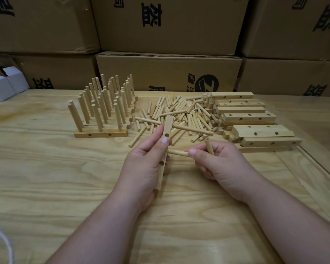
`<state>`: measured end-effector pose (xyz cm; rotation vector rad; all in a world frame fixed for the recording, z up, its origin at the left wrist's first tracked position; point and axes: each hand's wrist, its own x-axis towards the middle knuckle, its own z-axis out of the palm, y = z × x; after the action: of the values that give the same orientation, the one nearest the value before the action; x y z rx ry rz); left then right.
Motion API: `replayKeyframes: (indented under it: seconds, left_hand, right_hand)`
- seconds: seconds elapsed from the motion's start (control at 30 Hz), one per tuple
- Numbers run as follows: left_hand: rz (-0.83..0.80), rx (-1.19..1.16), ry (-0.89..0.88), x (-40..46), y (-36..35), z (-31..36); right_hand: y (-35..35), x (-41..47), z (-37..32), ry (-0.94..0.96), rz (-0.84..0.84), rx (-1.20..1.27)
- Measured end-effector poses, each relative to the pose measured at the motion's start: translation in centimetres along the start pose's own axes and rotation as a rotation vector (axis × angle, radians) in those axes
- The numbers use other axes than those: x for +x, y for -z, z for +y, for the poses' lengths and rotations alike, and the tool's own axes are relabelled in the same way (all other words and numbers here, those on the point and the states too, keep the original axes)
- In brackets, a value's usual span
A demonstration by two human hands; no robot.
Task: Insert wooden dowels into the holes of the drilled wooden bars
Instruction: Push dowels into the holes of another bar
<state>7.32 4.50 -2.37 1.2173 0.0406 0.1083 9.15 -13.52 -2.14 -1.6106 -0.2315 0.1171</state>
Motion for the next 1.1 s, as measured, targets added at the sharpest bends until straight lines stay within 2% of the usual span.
replayKeyframes:
  seconds: [0.57,0.73,0.87,1.1]
  left_hand:
    - [0.090,-0.146,0.024,0.8,0.4,-0.2]
    - [-0.001,-0.174,0.064,0.7,0.6,-0.2]
    - [-0.066,-0.076,0.026,0.6,0.3,-0.4]
    - [-0.077,-0.010,0.013,0.4,0.3,-0.5]
  right_hand:
    - [0.5,0.5,0.1,0.042,-0.007,0.198]
    - [0.7,0.7,0.2,0.035,0.081,0.281]
    - [0.9,0.8,0.0,0.033,0.138,0.358]
    - [1.1,0.8,-0.2,-0.020,0.195,0.560]
